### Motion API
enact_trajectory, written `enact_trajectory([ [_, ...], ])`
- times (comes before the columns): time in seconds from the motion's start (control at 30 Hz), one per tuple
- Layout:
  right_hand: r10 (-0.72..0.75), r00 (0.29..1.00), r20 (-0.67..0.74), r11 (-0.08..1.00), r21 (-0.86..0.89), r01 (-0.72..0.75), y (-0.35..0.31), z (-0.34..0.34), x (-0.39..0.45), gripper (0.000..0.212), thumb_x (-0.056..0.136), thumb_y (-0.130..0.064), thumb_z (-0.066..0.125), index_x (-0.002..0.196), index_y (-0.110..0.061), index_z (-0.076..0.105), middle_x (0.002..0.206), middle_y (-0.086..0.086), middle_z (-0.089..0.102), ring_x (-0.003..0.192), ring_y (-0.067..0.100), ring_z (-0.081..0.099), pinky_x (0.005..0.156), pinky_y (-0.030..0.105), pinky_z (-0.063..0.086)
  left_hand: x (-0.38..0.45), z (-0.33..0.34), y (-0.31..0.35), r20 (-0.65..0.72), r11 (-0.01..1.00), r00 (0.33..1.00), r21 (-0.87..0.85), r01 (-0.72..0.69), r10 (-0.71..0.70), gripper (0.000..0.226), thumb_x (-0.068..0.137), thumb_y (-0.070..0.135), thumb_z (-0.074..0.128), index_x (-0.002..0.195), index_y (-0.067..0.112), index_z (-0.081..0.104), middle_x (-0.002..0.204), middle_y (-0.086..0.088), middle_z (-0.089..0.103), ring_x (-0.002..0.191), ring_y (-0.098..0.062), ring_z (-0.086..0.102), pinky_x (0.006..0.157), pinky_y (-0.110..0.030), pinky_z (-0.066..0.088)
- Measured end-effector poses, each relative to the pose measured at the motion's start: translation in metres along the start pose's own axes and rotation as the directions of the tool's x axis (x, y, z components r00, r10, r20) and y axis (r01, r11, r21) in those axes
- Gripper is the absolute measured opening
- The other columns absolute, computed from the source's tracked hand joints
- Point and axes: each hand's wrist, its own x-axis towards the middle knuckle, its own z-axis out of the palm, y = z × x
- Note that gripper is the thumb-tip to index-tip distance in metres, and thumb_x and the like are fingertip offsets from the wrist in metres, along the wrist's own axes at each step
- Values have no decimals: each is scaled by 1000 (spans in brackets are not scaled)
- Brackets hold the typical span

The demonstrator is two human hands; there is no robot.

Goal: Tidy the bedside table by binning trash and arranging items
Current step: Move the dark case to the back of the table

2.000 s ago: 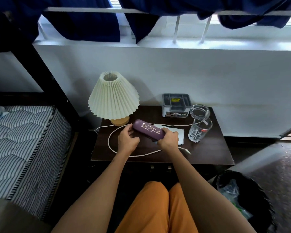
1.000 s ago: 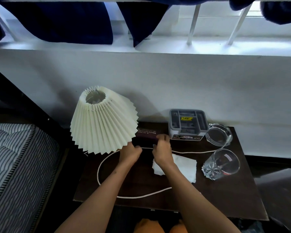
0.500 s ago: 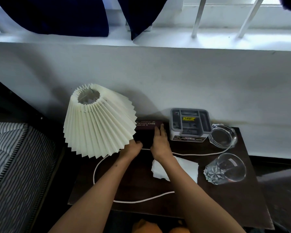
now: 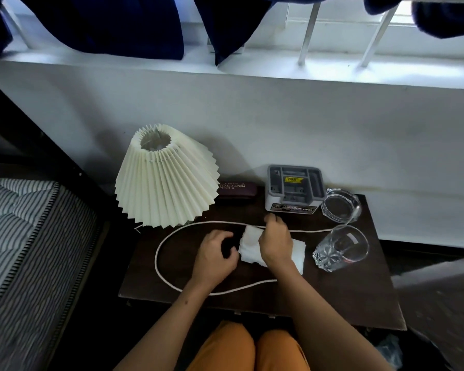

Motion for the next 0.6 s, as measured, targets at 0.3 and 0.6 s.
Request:
enact_trajectory([
  [0.3, 27, 980, 198, 963, -269, 27, 17, -11, -8, 42, 89, -8, 50, 129, -3, 45, 138, 15, 42, 129, 32, 41, 104, 39, 36, -37, 13, 8, 171, 901, 961, 343, -265, 217, 34, 79, 41, 55, 107, 23, 63, 106, 9, 63, 101, -10, 55, 89, -25, 38],
  [0.6, 33, 954, 299, 933, -353, 78, 26, -17, -3, 48, 91, -13, 42, 137, 0, 36, 146, 16, 35, 140, 32, 27, 114, 44, 24, -54, 25, -1, 298, 815, 930, 470, -339, 215, 43, 87, 21, 45, 129, 20, 47, 121, 1, 55, 110, -16, 51, 97, -26, 33],
])
